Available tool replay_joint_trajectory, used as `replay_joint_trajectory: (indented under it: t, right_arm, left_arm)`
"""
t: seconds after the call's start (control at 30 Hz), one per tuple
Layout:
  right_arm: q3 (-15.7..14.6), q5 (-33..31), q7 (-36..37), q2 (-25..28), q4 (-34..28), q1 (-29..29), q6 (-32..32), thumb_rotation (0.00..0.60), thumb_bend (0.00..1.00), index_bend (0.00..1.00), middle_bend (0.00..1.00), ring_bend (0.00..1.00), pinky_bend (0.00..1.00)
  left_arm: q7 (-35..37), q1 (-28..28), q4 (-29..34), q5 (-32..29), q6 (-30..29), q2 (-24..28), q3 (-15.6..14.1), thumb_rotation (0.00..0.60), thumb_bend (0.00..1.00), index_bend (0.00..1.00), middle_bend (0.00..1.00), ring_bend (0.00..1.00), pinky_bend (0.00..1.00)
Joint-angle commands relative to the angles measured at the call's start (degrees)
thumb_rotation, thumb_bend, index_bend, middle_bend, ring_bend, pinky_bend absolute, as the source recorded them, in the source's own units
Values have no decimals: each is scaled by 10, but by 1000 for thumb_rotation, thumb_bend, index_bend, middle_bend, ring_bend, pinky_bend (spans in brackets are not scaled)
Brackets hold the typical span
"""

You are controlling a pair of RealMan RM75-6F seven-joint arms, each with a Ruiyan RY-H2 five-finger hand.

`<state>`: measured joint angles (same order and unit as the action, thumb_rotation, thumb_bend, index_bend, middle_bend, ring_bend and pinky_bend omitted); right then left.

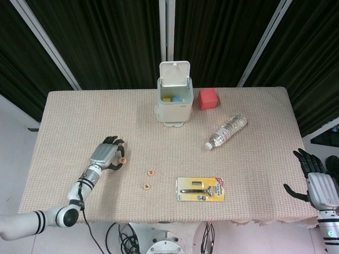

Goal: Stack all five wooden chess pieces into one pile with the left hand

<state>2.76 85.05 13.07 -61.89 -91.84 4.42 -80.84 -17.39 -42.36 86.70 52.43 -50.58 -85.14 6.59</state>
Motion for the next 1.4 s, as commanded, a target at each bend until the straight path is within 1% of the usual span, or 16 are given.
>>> replay_joint_trajectory:
  t: [0.03,0.17,0.3,0.57,0.8,1.4]
  right_arm:
    - [0,0,-1,0,0,0,0,600,172,0,0,0,0]
    - [0,-1,-1,0,0,0,1,600,172,0,0,0,0]
    - [1,-1,0,0,0,0,0,600,173,0,0,0,0]
    - [0,-1,0,0,0,0,-1,600,174,0,0,0,0]
    - [0,-2,2,0,1,0,0,600,173,0,0,0,0]
    - [-1,-2,1,0,1,-1,1,600,174,0,0,0,0]
  left_arm:
    - [1,0,1,0,0,2,1,600,309,475,146,0,0]
    - [2,0,6,1,0,5,1,600,309,402,146,0,0]
    - [1,1,12,2,1,10,0,600,309,369,146,0,0]
    - [2,2,27,10,-2,17,-1,600,309,359,140,0,0]
    - [-3,-8,37,2,24,30,-8,600,309,340,105,0,0]
    - [0,-5,34,-3,14,24,-13,600,308,380,106,0,0]
